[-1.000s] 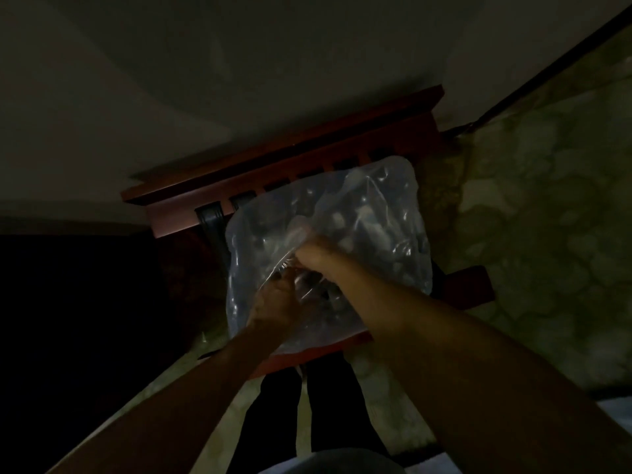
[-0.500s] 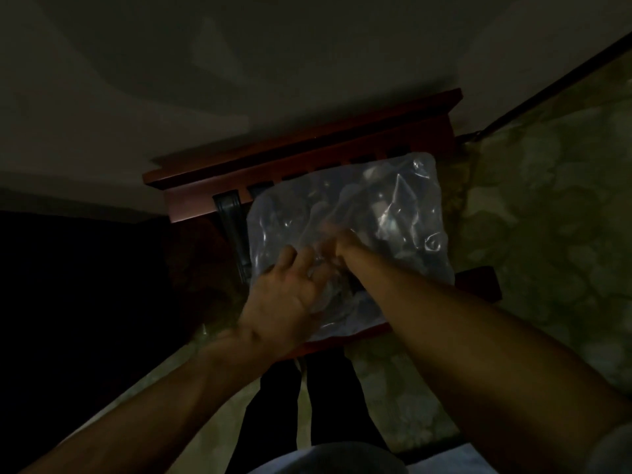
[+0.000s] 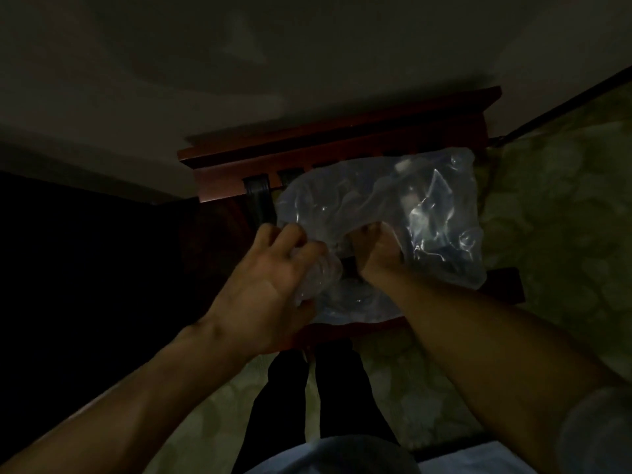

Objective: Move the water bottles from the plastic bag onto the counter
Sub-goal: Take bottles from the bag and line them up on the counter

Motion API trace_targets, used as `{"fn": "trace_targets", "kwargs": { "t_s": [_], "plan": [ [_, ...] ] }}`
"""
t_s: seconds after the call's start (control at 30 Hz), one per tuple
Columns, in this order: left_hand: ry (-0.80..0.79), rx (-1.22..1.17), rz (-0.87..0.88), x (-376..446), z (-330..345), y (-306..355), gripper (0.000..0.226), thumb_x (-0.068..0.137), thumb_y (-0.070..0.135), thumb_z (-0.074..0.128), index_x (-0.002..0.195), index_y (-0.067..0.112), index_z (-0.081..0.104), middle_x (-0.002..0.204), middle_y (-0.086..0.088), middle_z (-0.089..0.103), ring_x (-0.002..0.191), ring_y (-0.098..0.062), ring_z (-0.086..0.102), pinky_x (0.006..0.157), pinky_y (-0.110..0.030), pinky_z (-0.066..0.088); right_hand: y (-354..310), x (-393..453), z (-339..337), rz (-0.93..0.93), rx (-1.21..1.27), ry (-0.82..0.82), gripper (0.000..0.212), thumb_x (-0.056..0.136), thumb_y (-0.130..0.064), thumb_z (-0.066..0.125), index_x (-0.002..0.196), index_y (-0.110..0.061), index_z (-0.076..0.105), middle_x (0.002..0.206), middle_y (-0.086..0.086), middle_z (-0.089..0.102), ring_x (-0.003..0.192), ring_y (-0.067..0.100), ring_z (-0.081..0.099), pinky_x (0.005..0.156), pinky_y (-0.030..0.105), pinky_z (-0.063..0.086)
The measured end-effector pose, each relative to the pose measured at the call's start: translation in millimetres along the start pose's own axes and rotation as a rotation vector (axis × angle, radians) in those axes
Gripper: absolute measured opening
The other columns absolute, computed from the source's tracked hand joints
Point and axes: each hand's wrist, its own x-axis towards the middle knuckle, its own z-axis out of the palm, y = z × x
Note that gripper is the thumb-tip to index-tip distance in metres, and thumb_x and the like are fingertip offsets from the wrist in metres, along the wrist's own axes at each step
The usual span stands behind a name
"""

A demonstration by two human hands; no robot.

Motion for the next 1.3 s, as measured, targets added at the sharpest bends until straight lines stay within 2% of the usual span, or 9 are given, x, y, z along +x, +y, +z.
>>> {"fn": "trace_targets", "kwargs": {
  "t_s": [0.13, 0.23, 0.33, 0.47, 0.63, 0.77, 0.97, 1.17, 1.3],
  "plan": [
    [0.005, -0.010, -0.052, -7.8, -2.8, 0.9, 0.073, 0.064, 0.027, 0.086, 0.131, 0.016, 0.058, 0.118, -0.006, 0.054, 0.100, -0.027, 0.047, 0.077, -0.027, 0.041, 13.7, 10.1, 16.4, 0.135, -0.019, 0.037, 0.031, 0.093, -0.020, 0.053, 0.123, -0.013, 0.057, 0.129, 0.014, 0.055, 0.117, 0.031, 0.054, 0.099, 0.039, 0.046],
    [-0.013, -0.006, -0.089, -11.4, -2.3, 10.3, 0.075, 0.072, 0.033, 0.082, 0.138, 0.020, 0.051, 0.127, -0.003, 0.048, 0.109, -0.024, 0.042, 0.085, -0.026, 0.041, 13.3, 8.4, 16.0, 0.068, -0.028, 0.017, 0.031, 0.097, -0.020, 0.046, 0.124, -0.009, 0.057, 0.131, 0.017, 0.056, 0.119, 0.033, 0.052, 0.099, 0.039, 0.040],
    [0.028, -0.010, -0.127, -13.8, -2.8, 21.2, 0.073, 0.077, 0.036, 0.076, 0.142, 0.024, 0.045, 0.129, 0.000, 0.044, 0.114, -0.022, 0.039, 0.091, -0.028, 0.045, 13.5, 5.5, 5.8, 0.016, -0.152, -0.021, 0.030, 0.099, -0.036, 0.042, 0.110, -0.016, 0.061, 0.121, 0.014, 0.060, 0.094, 0.024, 0.055, 0.080, 0.033, 0.037],
    [0.067, -0.021, -0.160, -19.7, -7.2, 26.6, 0.072, 0.079, 0.039, 0.074, 0.143, 0.028, 0.041, 0.130, 0.002, 0.041, 0.115, -0.020, 0.037, 0.090, -0.024, 0.043, 8.5, -0.9, 3.2, 0.058, -0.118, -0.111, 0.048, 0.099, -0.025, 0.048, 0.143, -0.011, 0.038, 0.144, 0.018, 0.045, 0.124, 0.032, 0.050, 0.094, 0.039, 0.043],
    [0.094, -0.003, -0.160, -27.6, -11.2, 20.4, 0.074, 0.079, 0.041, 0.074, 0.144, 0.026, 0.041, 0.129, 0.001, 0.041, 0.113, -0.021, 0.038, 0.083, -0.022, 0.038, 1.5, -2.1, 10.1, 0.061, -0.158, -0.077, 0.041, 0.102, -0.019, 0.038, 0.140, -0.004, 0.043, 0.146, 0.021, 0.043, 0.134, 0.038, 0.041, 0.109, 0.045, 0.032],
    [0.092, -0.012, -0.193, -28.9, -8.0, 18.8, 0.071, 0.081, 0.040, 0.073, 0.142, 0.025, 0.041, 0.131, -0.002, 0.041, 0.116, -0.023, 0.039, 0.086, -0.027, 0.044, -10.2, -18.3, -6.7, 0.102, -0.122, -0.182, 0.046, 0.097, -0.029, 0.047, 0.143, -0.025, 0.040, 0.145, 0.016, 0.047, 0.130, 0.037, 0.046, 0.108, 0.047, 0.039],
    [0.065, -0.021, -0.308, -25.8, -11.3, 25.6, 0.067, 0.083, 0.040, 0.069, 0.141, 0.023, 0.042, 0.128, -0.006, 0.042, 0.115, -0.028, 0.040, 0.082, -0.030, 0.046, -35.5, -53.3, -35.8, 0.048, -0.083, -0.047, 0.030, 0.092, -0.013, 0.056, 0.121, -0.014, 0.061, 0.126, 0.012, 0.062, 0.111, 0.031, 0.061, 0.095, 0.043, 0.052],
    [-0.009, 0.003, -0.372, -24.0, -36.5, 24.9, 0.073, 0.083, 0.050, 0.067, 0.143, 0.020, 0.037, 0.136, -0.011, 0.043, 0.122, -0.034, 0.045, 0.083, -0.037, 0.050, -56.7, -72.2, -73.4, -0.013, 0.006, 0.063, 0.052, 0.089, -0.020, 0.062, 0.136, -0.015, 0.041, 0.124, 0.011, 0.060, 0.108, 0.031, 0.061, 0.088, 0.037, 0.052],
    [0.019, 0.020, -0.370, -22.0, -60.3, 33.0, 0.078, 0.082, 0.052, 0.068, 0.145, 0.018, 0.036, 0.138, -0.011, 0.044, 0.123, -0.033, 0.047, 0.083, -0.038, 0.052, -67.5, -94.7, -103.5, 0.001, 0.043, 0.155, 0.042, 0.085, -0.023, 0.065, 0.125, -0.020, 0.052, 0.121, 0.009, 0.063, 0.108, 0.029, 0.061, 0.083, 0.033, 0.047]
  ]
}}
